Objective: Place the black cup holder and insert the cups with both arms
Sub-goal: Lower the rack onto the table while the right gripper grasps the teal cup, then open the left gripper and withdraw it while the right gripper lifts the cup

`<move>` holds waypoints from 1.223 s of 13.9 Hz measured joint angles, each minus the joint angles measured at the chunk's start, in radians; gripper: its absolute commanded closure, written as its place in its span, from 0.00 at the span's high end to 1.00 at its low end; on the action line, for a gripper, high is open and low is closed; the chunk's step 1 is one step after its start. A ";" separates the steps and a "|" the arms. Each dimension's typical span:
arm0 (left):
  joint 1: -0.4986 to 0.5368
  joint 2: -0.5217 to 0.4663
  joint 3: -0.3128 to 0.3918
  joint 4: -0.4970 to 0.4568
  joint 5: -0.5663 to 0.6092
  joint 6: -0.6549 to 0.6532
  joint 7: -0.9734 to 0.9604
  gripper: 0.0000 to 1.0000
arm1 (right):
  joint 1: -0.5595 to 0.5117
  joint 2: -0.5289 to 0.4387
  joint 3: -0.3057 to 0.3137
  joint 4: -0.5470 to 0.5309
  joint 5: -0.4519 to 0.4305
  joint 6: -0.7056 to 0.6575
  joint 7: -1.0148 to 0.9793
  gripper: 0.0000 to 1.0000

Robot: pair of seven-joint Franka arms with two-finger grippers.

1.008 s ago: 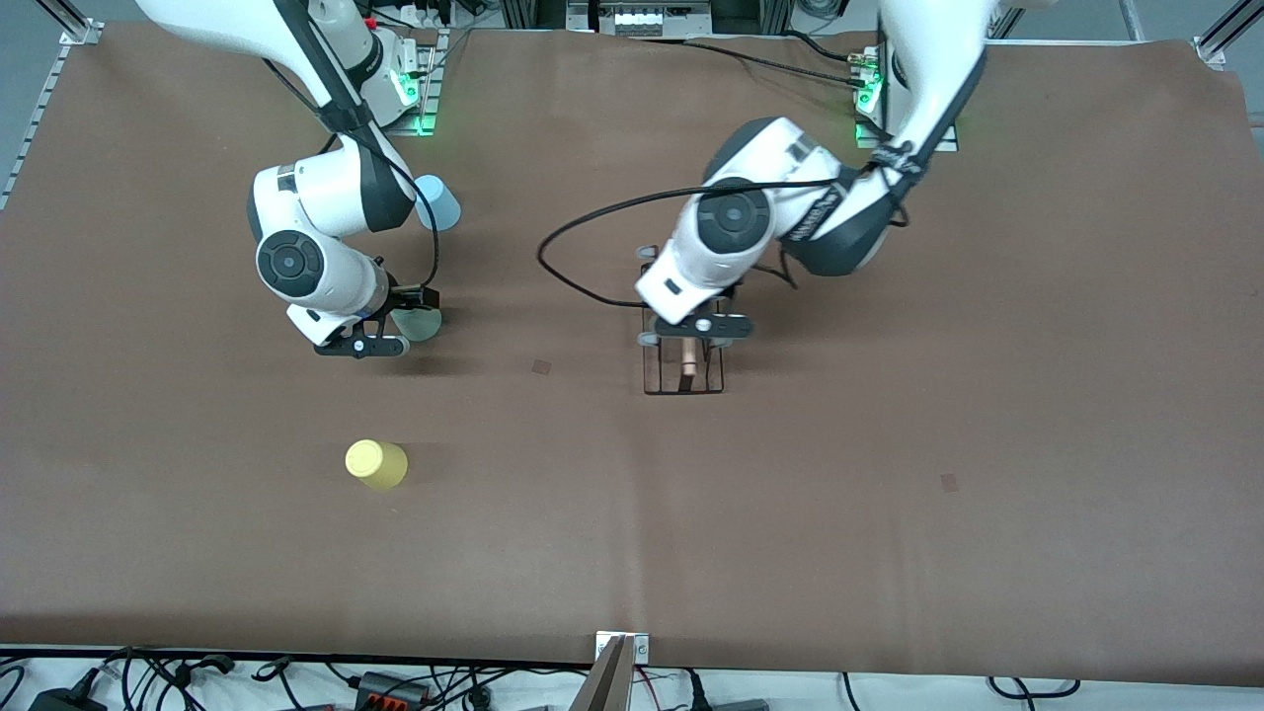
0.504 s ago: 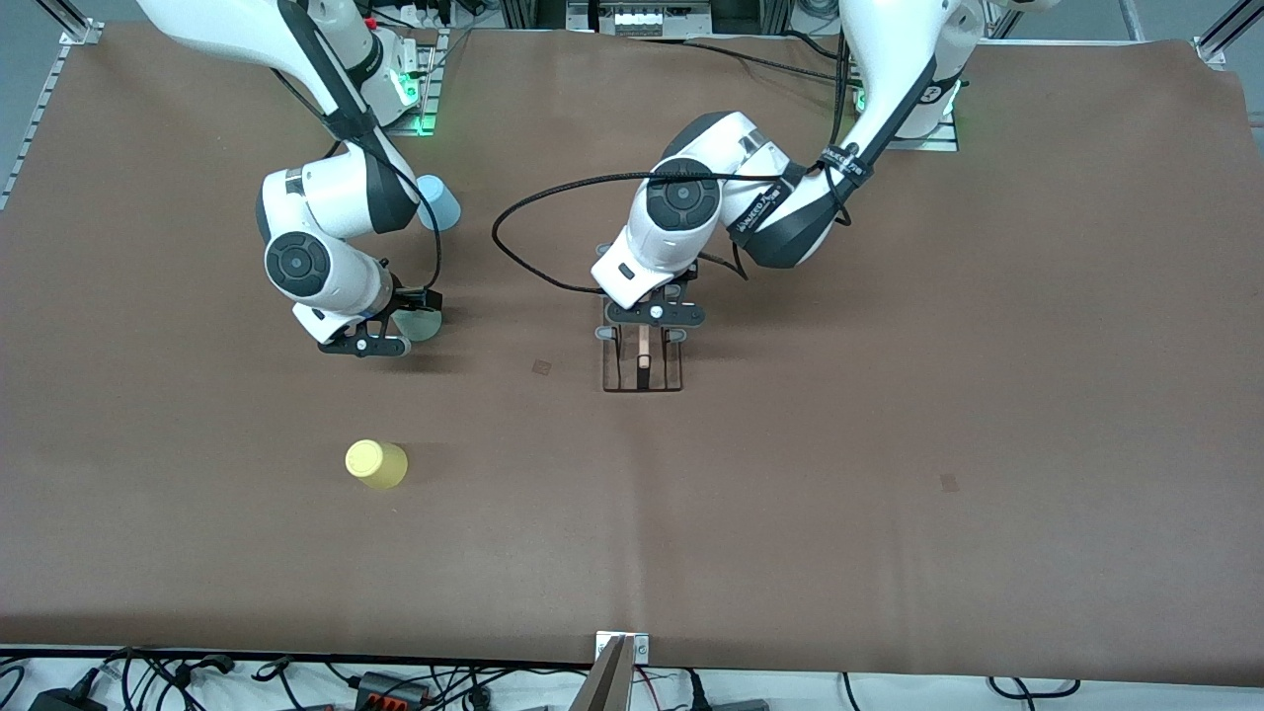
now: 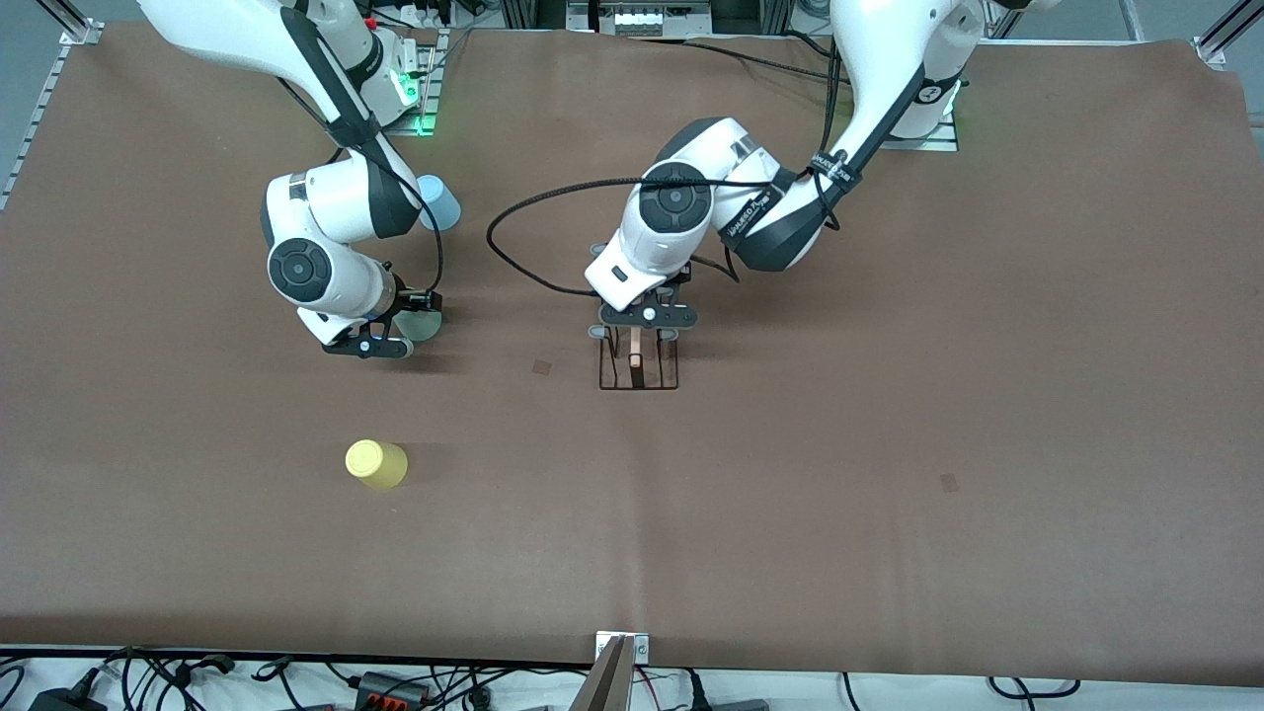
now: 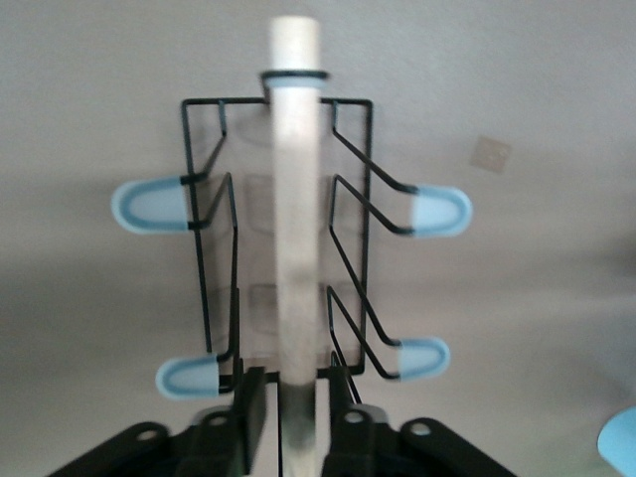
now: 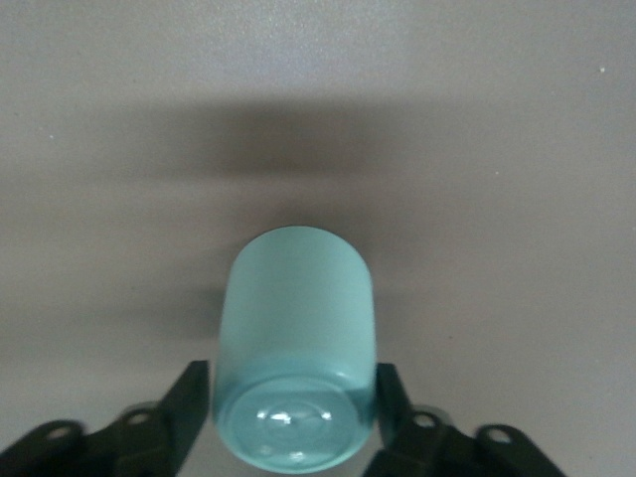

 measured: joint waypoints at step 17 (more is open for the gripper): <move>0.589 -0.298 0.012 0.055 0.062 -0.453 0.538 1.00 | 0.366 -0.020 0.025 0.500 0.092 -0.468 0.114 0.24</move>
